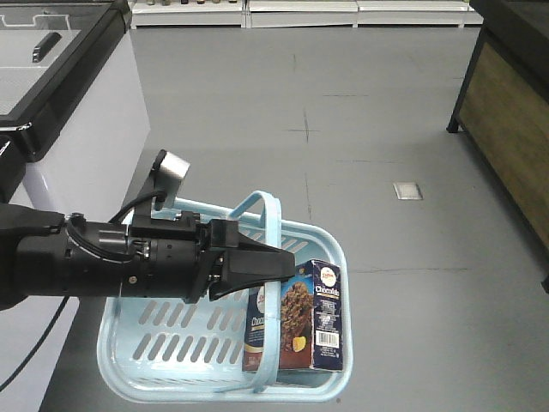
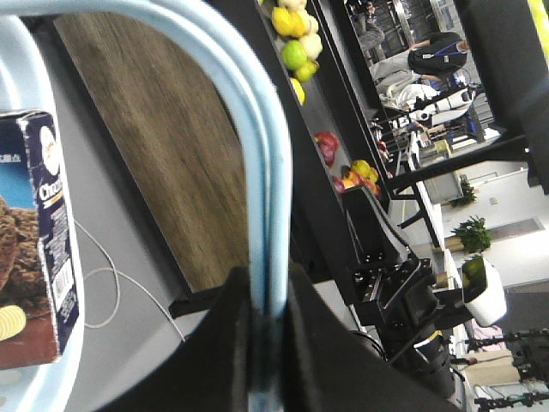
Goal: Left arm holds basket, right arm returns cookies
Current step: 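Hold the basket in the left gripper while driving toward the shelves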
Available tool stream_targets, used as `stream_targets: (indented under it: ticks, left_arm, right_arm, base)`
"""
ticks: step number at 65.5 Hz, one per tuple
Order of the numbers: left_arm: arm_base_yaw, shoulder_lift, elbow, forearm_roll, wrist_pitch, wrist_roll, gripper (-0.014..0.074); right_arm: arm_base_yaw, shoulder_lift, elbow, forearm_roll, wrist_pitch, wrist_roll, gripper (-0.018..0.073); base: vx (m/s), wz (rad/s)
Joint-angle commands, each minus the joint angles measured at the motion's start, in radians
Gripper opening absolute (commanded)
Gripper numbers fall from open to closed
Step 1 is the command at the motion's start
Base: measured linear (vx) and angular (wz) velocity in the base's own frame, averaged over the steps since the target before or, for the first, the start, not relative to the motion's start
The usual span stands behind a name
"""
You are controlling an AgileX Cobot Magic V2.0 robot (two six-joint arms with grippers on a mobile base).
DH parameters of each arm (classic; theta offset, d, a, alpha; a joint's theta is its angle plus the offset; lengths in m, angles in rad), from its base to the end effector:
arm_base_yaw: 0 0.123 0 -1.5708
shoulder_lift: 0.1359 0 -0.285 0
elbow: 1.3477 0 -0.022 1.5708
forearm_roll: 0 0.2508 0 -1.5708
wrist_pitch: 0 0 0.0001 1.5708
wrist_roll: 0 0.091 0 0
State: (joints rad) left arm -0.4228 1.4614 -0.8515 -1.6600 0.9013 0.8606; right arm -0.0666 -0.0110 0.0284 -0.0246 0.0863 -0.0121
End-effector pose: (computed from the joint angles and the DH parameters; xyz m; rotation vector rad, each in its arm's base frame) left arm 0.2333 -0.1830 0.2791 0.2005 2.2232 -1.6532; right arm 0.0567 -0.0040 0.1963 0.0255 1.5877 -0.0823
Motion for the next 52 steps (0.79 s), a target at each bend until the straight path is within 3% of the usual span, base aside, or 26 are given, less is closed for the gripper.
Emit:
stream_targets:
  ticks: [1,52]
  left_arm:
    - [-0.006,-0.042,-0.027,-0.120,0.054,0.008,-0.0003]
    - [-0.005,-0.042,-0.027,-0.120,0.052,0.008,-0.0003]
  right_arm:
    - [-0.002,-0.013,0.017,-0.003,-0.073,-0.006,-0.0009]
    - [-0.002,-0.013,0.017,-0.003,-0.073,-0.006,-0.0009]
  base:
    - [0.44,-0.01]
    - [0.48,0.01]
